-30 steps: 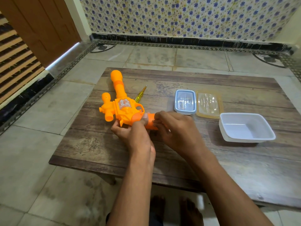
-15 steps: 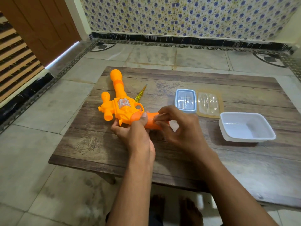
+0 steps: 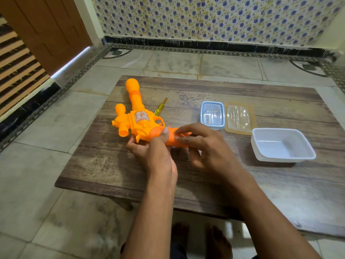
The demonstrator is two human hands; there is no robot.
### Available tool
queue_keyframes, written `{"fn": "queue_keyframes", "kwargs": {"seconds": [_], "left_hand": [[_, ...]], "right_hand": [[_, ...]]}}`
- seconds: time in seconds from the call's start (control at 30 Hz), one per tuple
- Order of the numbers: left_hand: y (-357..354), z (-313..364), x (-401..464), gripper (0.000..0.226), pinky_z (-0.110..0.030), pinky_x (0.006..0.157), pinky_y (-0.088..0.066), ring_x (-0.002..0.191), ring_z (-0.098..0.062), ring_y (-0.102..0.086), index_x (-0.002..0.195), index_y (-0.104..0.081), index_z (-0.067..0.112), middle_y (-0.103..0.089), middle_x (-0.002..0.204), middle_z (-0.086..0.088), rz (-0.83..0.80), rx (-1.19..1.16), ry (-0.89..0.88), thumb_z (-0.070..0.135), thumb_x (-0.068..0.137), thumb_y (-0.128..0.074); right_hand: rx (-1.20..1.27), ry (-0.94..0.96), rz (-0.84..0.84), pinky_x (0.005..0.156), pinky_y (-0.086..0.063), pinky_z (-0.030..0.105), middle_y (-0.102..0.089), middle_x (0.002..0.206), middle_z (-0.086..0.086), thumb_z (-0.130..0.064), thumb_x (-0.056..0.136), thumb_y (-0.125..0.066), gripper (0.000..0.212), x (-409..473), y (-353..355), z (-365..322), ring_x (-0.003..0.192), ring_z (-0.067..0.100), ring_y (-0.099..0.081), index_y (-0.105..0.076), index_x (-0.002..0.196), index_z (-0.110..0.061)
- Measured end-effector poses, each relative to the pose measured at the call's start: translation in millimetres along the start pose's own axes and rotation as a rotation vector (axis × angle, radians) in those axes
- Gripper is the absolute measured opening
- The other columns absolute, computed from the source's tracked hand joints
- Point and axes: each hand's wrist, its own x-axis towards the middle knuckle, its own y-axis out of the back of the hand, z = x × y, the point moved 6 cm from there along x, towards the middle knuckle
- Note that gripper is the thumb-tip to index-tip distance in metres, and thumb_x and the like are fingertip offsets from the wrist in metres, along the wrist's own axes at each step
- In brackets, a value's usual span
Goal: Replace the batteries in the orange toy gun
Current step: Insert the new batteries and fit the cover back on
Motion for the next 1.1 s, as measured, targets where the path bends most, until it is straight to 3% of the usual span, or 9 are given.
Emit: {"fn": "queue_keyframes", "kwargs": {"seconds": [0.1, 0.3, 0.47, 0.6, 0.8, 0.9, 1.1], "left_hand": [[0.4, 0.7, 0.6, 0.076, -0.04, 0.06, -0.063, 0.108, -0.033, -0.073, 0.137, -0.041, 0.016, -0.068, 0.126, -0.016, -0.003, 0.016, 0.0, -0.021, 0.078, -0.072], [-0.2, 2.7, -2.0, 0.076, -0.03, 0.049, -0.057, 0.106, -0.032, -0.073, 0.138, -0.041, 0.015, -0.068, 0.125, -0.016, 0.007, 0.031, -0.006, -0.02, 0.078, -0.073], [-0.8, 3.9, -1.8, 0.077, -0.032, 0.052, -0.059, 0.104, -0.035, -0.074, 0.138, -0.04, 0.013, -0.069, 0.121, -0.016, -0.012, 0.008, -0.009, -0.023, 0.077, -0.071], [-1.3, 3.3, -1.8, 0.077, -0.04, 0.067, -0.061, 0.099, -0.02, -0.073, 0.137, -0.042, 0.017, -0.069, 0.115, -0.005, -0.013, 0.03, -0.006, -0.021, 0.078, -0.072], [5.3, -0.9, 4.5, 0.08, -0.057, 0.091, -0.059, 0.111, -0.033, -0.072, 0.135, -0.043, 0.022, -0.066, 0.128, -0.012, 0.035, 0.057, 0.012, -0.022, 0.075, -0.071], [9.4, 2.2, 8.5, 0.079, -0.06, 0.09, -0.058, 0.109, -0.038, -0.073, 0.131, -0.046, 0.026, -0.066, 0.13, -0.016, 0.056, 0.032, 0.026, -0.024, 0.073, -0.068], [18.4, 11.7, 15.0, 0.079, -0.059, 0.093, -0.057, 0.099, -0.039, -0.076, 0.138, -0.046, 0.024, -0.072, 0.115, -0.017, 0.11, 0.016, 0.056, -0.024, 0.076, -0.06]], "right_hand": [[-0.106, 0.055, -0.059, 0.076, -0.059, 0.041, -0.071, 0.12, 0.01, -0.011, 0.08, -0.054, 0.037, 2.6, 0.2, -4.6, 0.1, 0.032, -0.069, -0.079, 0.106, -0.01], [-0.25, 0.142, -0.092, 0.057, -0.055, 0.041, -0.072, 0.11, 0.013, -0.016, 0.082, -0.048, 0.03, 10.5, -0.7, -18.6, 0.089, 0.036, -0.067, -0.076, 0.091, -0.007], [-0.029, 0.025, -0.018, 0.071, -0.057, 0.039, -0.074, 0.111, 0.01, -0.003, 0.073, -0.055, 0.026, 8.7, -2.2, -7.1, 0.092, 0.033, -0.069, -0.076, 0.089, -0.003], [0.202, -0.1, 0.102, 0.084, -0.057, 0.027, -0.077, 0.107, 0.007, 0.01, 0.067, -0.059, 0.028, 3.6, 2.3, 6.3, 0.096, 0.022, -0.073, -0.077, 0.088, 0.001], [0.272, -0.174, 0.171, 0.088, -0.055, 0.019, -0.078, 0.104, 0.005, 0.006, 0.069, -0.058, 0.033, 3.2, 3.0, 6.6, 0.096, 0.015, -0.073, -0.079, 0.093, -0.002], [0.263, -0.219, 0.208, 0.087, -0.057, 0.022, -0.078, 0.103, 0.004, 0.004, 0.076, -0.058, 0.032, 1.9, 2.1, 9.5, 0.096, 0.014, -0.073, -0.079, 0.098, -0.004], [0.211, -0.347, 0.286, 0.079, -0.056, 0.018, -0.078, 0.097, 0.003, 0.001, 0.09, -0.066, 0.019, 8.7, 0.2, 22.5, 0.091, 0.009, -0.069, -0.079, 0.101, -0.006]]}}
